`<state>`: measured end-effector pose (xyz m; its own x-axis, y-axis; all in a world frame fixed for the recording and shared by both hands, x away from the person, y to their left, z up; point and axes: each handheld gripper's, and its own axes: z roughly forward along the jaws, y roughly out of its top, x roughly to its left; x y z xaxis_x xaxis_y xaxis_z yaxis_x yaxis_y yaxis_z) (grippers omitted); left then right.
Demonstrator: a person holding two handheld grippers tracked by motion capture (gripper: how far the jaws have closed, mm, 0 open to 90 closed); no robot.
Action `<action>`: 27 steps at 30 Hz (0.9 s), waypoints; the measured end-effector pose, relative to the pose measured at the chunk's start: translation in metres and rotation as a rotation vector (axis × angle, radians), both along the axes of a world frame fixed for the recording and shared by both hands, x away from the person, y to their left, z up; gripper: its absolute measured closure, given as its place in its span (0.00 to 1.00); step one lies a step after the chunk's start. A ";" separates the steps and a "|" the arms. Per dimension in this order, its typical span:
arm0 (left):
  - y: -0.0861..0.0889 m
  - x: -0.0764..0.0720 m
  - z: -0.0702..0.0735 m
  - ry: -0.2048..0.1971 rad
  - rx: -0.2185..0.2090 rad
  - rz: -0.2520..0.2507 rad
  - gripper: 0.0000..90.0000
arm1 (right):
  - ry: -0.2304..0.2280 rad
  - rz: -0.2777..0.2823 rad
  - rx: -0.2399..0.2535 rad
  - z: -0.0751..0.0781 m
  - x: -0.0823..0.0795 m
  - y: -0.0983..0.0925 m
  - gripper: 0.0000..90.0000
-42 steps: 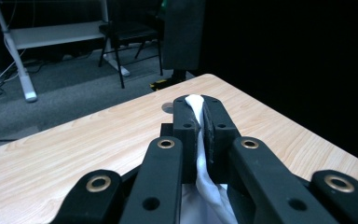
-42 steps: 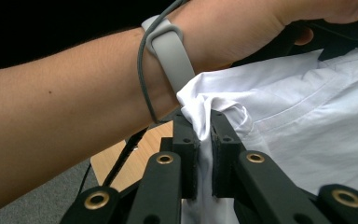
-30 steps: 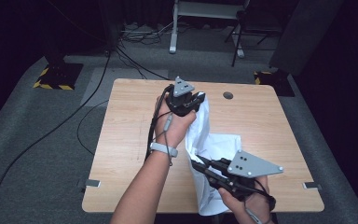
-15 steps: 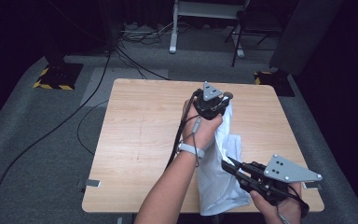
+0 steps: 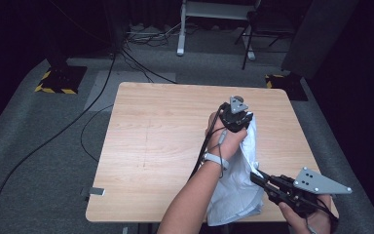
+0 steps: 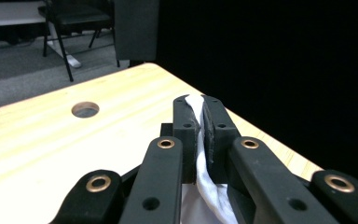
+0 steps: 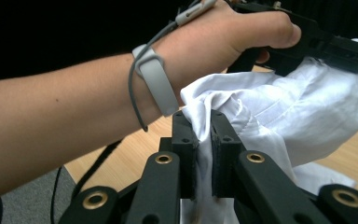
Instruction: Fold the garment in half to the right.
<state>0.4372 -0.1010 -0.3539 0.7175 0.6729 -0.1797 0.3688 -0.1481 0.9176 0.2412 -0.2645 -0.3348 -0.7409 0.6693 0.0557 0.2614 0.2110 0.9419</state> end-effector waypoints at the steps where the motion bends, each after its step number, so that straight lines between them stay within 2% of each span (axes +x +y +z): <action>1: -0.003 0.001 -0.003 0.004 0.005 -0.003 0.95 | 0.005 -0.005 -0.004 -0.003 0.000 -0.003 0.92; 9: -0.026 0.007 -0.025 0.039 0.034 -0.026 0.95 | 0.050 -0.044 -0.004 -0.022 0.002 -0.029 0.92; 16: -0.043 0.008 -0.042 0.065 0.054 -0.044 0.95 | 0.101 -0.070 0.012 -0.045 0.000 -0.047 0.92; 20: -0.046 0.009 -0.046 0.065 0.050 -0.039 0.90 | 0.114 -0.087 0.013 -0.050 0.000 -0.055 0.92; 23: -0.047 0.010 -0.048 0.073 0.061 -0.052 0.95 | 0.123 -0.101 0.013 -0.053 0.001 -0.060 0.92; 27: -0.050 0.010 -0.051 0.072 0.071 -0.056 0.96 | 0.126 -0.105 0.007 -0.056 0.001 -0.061 0.92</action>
